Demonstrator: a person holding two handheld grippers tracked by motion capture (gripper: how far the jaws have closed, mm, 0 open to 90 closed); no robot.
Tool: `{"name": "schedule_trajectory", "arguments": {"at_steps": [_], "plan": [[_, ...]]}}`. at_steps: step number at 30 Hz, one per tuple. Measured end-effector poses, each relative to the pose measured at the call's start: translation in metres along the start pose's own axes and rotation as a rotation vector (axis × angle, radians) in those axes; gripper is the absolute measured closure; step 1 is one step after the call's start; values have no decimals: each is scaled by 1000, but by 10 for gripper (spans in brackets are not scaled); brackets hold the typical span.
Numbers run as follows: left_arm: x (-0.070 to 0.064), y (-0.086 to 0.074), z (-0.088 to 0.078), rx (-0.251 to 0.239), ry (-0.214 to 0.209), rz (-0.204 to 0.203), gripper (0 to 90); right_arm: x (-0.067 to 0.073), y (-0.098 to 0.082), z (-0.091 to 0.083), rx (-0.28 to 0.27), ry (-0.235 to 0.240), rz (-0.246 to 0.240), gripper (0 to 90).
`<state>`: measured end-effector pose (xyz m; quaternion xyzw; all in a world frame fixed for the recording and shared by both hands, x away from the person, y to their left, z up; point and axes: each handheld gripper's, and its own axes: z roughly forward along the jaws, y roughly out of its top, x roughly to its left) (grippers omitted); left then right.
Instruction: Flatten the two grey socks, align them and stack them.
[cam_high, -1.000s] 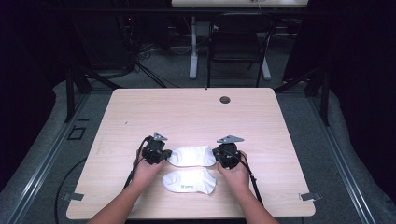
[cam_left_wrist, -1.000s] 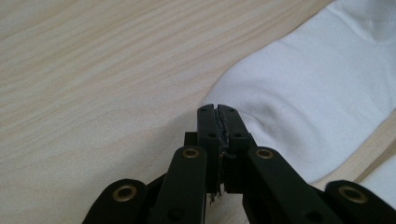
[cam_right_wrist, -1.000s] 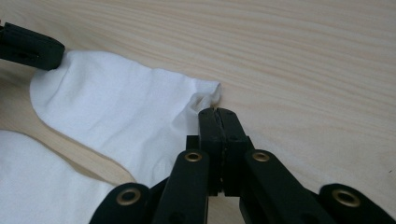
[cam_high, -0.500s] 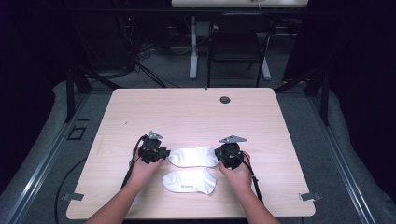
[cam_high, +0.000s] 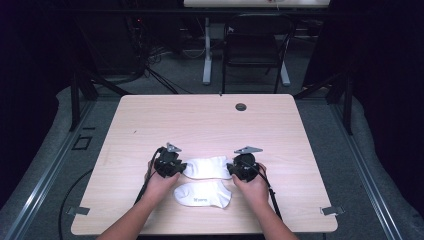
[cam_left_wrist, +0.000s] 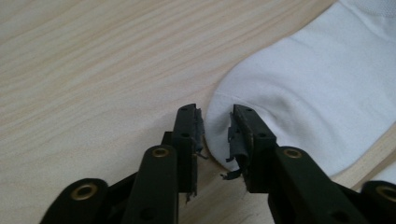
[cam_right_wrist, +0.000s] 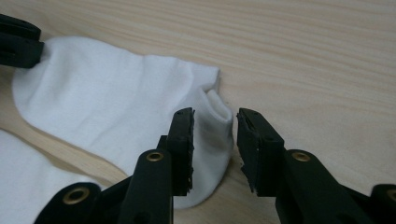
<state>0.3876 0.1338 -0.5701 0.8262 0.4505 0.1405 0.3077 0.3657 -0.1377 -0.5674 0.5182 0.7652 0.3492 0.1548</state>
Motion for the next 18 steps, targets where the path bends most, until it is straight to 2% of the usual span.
{"name": "schedule_trajectory", "arguments": {"at_steps": [5,7,9,11,18], "plan": [[-4,0,1,-7,-9,17,855,0,-5,6,24,-15,-12,762],[-5,0,1,-4,-8,22,873,2,-6,6,20,4,-8,856],[-4,0,1,-3,-13,24,883,4,-5,7,23,7,-19,869],[-3,1,1,-4,-23,8,886,4,-4,6,23,21,-14,872],[1,3,-12,-41,-56,-18,890,7,6,-12,-37,57,-3,874]]}}
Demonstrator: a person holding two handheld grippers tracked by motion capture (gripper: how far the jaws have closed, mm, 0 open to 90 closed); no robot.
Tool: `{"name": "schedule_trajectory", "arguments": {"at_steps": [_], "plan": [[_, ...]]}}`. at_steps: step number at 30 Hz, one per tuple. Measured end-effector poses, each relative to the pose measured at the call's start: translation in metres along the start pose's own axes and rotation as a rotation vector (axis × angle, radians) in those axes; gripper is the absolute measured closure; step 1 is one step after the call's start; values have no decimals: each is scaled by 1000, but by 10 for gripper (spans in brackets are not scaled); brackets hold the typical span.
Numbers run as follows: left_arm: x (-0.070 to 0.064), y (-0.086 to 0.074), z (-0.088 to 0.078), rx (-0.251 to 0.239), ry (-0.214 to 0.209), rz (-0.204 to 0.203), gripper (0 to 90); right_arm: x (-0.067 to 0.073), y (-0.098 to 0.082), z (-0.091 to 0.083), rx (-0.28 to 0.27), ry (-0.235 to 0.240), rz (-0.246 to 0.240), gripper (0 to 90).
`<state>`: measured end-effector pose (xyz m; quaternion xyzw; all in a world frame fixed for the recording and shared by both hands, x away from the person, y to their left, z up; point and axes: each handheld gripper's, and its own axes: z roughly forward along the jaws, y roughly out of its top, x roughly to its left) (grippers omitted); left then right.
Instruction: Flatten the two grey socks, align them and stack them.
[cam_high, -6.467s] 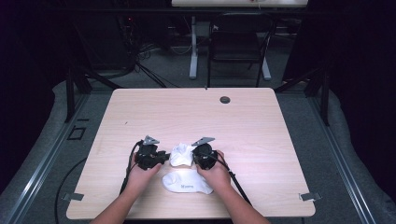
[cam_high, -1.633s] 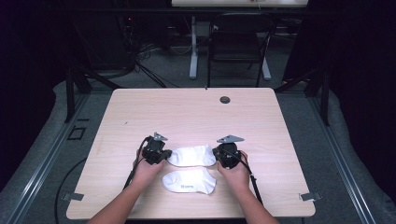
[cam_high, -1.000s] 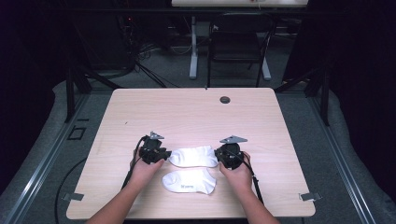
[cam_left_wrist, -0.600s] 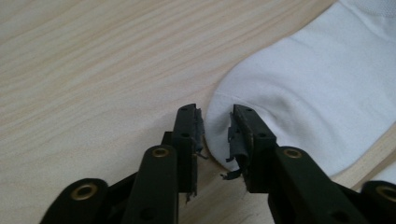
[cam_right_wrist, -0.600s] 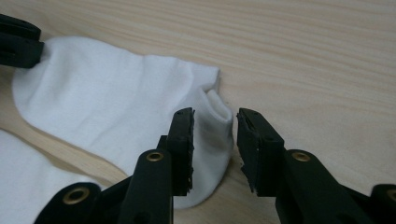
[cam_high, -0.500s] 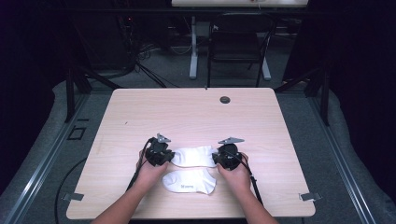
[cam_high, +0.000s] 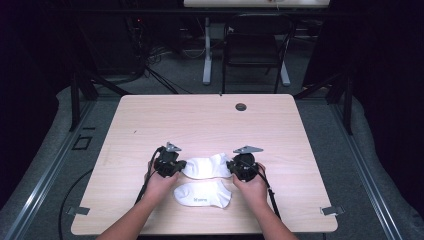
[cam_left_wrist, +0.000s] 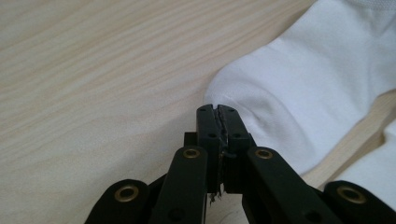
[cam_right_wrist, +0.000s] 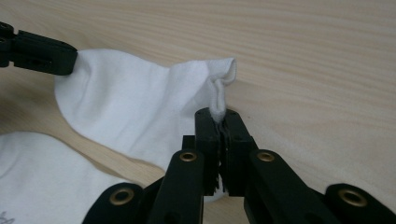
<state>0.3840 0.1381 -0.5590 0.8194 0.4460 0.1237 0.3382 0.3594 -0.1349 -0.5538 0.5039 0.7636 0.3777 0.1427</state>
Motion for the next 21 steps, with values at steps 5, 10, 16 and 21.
{"name": "schedule_trajectory", "arguments": {"at_steps": [5,10,16,21], "plan": [[0,4,-18,-39,-21,-2,890,6,7,-15,-34,16,-24,874],[0,6,-32,-56,-40,-5,890,11,9,-28,-52,32,-35,874],[-2,2,-47,-72,-64,-21,890,18,9,-41,-63,49,-50,874],[-7,-5,-61,-80,-84,-6,890,26,5,-54,-70,69,-58,874]]}}
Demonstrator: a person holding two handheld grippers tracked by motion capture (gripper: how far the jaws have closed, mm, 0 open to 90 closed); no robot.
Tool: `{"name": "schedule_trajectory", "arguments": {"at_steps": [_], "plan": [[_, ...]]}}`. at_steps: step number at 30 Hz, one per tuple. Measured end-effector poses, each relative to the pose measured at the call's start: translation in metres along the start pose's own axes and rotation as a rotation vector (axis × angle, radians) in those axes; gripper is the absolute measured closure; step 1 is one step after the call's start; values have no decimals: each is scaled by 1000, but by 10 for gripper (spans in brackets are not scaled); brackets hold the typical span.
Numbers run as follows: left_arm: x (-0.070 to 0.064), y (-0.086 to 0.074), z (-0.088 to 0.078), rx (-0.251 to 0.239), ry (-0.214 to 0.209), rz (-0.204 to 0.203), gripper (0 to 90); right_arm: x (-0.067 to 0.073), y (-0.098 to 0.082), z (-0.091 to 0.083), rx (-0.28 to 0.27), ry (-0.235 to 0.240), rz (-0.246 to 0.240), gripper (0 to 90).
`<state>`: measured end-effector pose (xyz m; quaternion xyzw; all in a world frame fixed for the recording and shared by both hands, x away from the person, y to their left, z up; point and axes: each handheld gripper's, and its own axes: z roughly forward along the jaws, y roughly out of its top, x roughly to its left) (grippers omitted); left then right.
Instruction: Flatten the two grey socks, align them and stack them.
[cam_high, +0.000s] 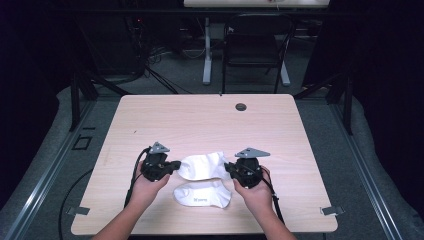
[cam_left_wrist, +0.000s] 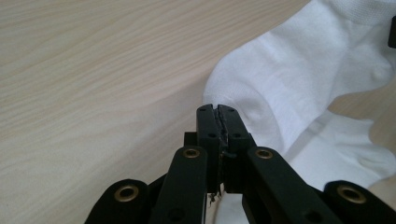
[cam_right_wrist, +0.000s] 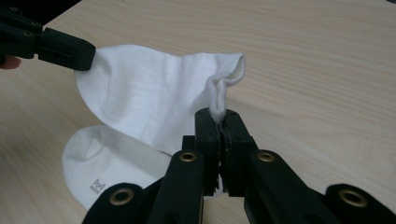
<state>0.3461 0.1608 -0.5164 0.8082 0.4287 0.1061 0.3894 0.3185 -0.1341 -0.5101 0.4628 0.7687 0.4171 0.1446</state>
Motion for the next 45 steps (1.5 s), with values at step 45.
{"name": "schedule_trajectory", "arguments": {"at_steps": [45], "plan": [[-12,-61,-9,81,-47,-36,887,24,-59,-5,124,27,-19,871]]}}
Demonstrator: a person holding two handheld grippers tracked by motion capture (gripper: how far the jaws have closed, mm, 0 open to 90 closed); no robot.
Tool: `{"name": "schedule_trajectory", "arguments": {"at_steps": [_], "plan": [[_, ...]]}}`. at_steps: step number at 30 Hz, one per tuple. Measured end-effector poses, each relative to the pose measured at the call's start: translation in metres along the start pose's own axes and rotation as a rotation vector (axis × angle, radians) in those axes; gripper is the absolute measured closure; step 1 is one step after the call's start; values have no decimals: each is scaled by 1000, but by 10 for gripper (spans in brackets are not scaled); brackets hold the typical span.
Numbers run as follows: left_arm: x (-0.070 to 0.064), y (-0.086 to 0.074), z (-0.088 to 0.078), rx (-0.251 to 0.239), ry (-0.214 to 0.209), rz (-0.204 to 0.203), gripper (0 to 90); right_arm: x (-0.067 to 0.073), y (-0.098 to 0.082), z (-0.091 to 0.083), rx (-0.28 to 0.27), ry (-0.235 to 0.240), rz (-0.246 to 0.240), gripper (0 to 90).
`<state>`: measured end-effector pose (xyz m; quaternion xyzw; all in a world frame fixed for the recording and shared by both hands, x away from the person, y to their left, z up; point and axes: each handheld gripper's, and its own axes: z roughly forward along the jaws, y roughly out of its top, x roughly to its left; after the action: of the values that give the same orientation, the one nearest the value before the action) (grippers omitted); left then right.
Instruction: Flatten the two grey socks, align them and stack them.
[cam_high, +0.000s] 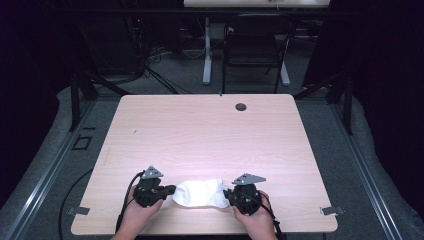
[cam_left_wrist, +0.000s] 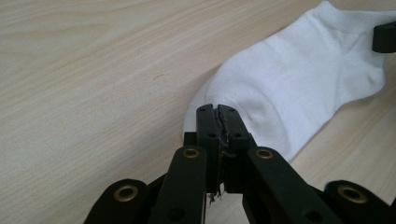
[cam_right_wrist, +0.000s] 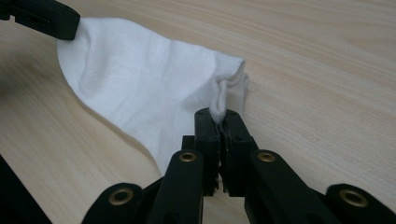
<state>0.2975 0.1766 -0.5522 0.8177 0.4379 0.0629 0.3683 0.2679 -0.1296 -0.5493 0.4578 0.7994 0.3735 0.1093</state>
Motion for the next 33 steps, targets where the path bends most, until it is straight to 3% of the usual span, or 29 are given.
{"name": "schedule_trajectory", "arguments": {"at_steps": [5,8,12,16,20,25,31,33], "plan": [[2,-1,7,9,-1,1,884,-3,-3,5,16,-16,-11,864],[3,-2,11,9,9,3,876,-6,-4,6,19,-17,4,814],[4,-2,9,-8,3,-5,847,-6,-3,1,-23,-27,2,760],[3,-1,3,-35,2,-1,820,0,-1,-1,-71,-11,-29,794],[6,-2,5,-31,6,-11,797,1,-3,13,-3,-15,-55,834],[8,-3,5,-39,14,-8,779,-4,-3,17,26,-16,-31,834],[18,-4,-2,-76,9,-42,724,-7,-2,6,-30,-3,-7,774],[21,-4,-5,-103,19,-42,651,-9,-2,2,-53,-15,-6,697]]}}
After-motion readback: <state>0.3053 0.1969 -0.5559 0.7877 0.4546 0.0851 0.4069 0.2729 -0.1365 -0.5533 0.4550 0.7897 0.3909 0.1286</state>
